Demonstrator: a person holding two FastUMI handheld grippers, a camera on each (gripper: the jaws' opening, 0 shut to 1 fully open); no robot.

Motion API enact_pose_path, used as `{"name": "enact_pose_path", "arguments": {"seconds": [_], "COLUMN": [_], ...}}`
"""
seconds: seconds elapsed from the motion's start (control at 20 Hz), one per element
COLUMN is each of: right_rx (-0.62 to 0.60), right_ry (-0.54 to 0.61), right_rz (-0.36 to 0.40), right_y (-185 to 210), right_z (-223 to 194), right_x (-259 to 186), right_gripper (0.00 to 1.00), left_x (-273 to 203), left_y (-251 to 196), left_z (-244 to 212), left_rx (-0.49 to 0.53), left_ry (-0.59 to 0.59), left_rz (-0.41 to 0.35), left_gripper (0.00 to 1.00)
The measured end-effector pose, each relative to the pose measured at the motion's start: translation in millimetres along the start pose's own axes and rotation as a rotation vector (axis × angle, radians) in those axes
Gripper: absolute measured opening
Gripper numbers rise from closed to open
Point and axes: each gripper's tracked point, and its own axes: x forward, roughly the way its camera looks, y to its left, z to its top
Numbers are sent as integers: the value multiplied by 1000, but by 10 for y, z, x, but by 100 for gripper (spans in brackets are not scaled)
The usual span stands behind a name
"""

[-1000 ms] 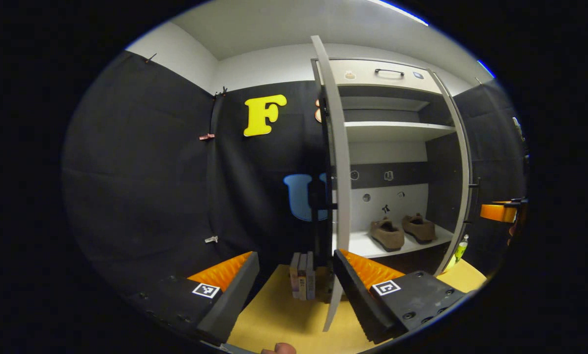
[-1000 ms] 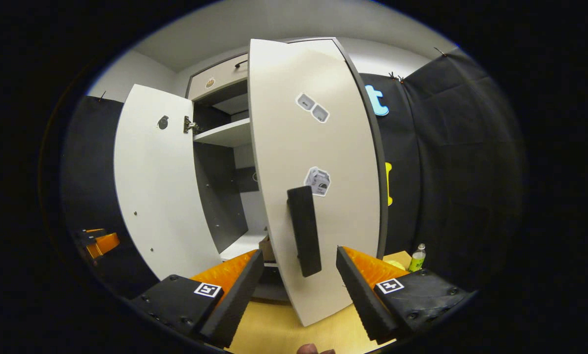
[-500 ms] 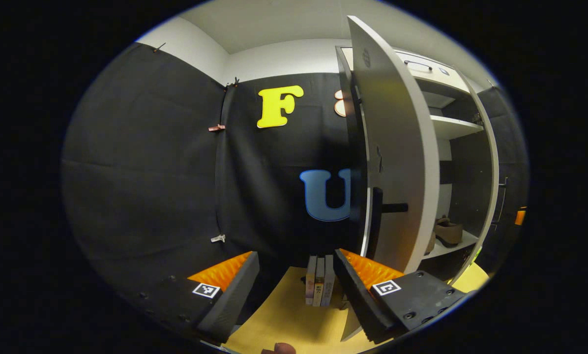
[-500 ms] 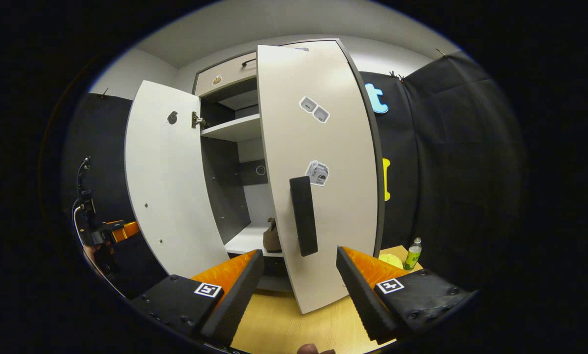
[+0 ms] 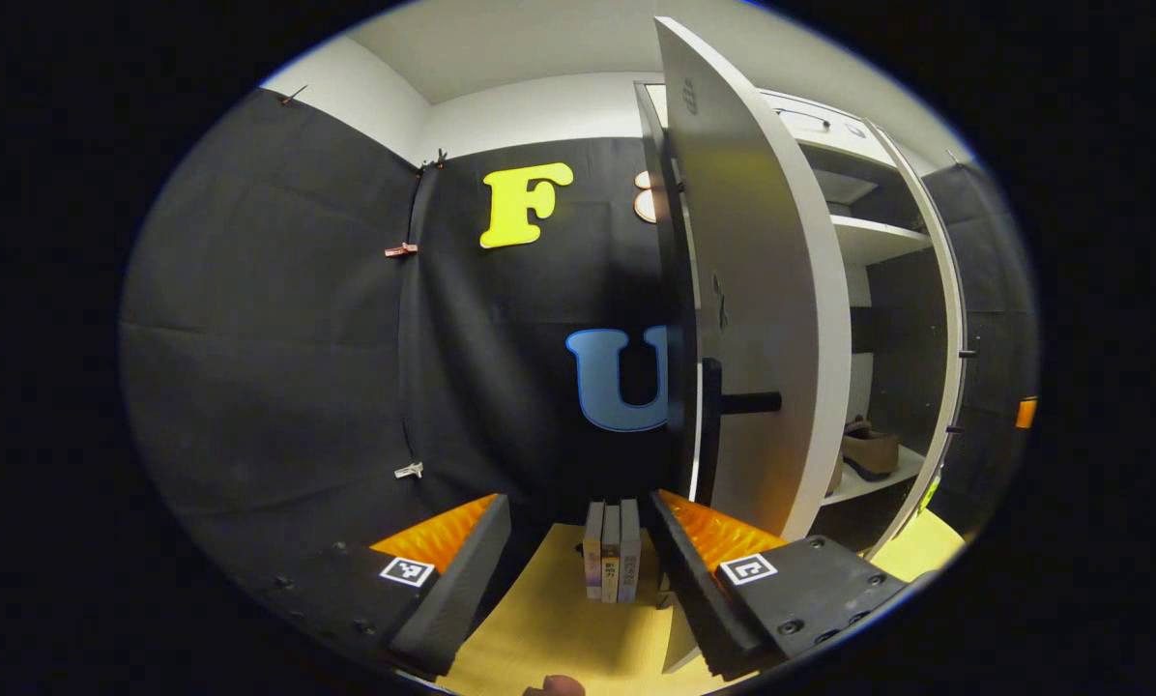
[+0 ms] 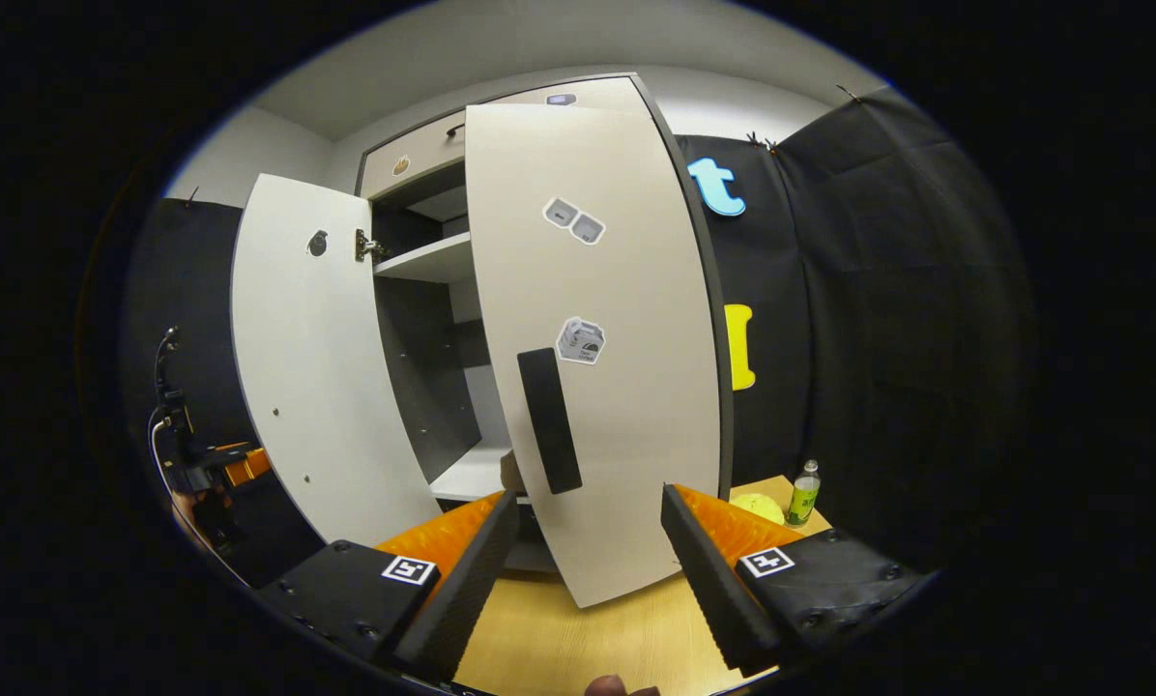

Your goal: Grab one shoe with the right hand and put it into the shoe cabinet, grab the other shoe with the left hand and put it into the shoe cabinet; then close the right door with the right hand and the left door with the left hand.

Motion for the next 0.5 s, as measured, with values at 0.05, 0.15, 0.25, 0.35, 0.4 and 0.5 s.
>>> {"name": "enact_pose_path", "arguments": {"seconds": [0.05,0.15,0.25,0.35,0.4,0.5], "right_rx": [-3,-11,-14,-20,-23,-33], "right_ry": [1,-3,-2,1,1,-1], "right_rz": [5,13,26,32,35,35], "right_y": [10,31,41,39,33,6], "right_z": [-2,11,9,3,4,19], "right_x": [1,7,-5,-9,-14,-26], "right_gripper": [98,98,98,98,98,98], "left_x": [-14,-54,-93,-138,-161,-169], "left_y": [-23,-136,-283,-476,-581,-807], "left_z": [-22,-49,-25,-11,3,31], "left_rx": [-18,-53,-51,-16,-1,13], "left_ry": [8,21,23,18,14,4], "left_rz": [-3,-9,-16,-36,-48,-84], "left_gripper": [91,91,91,91,88,88]}}
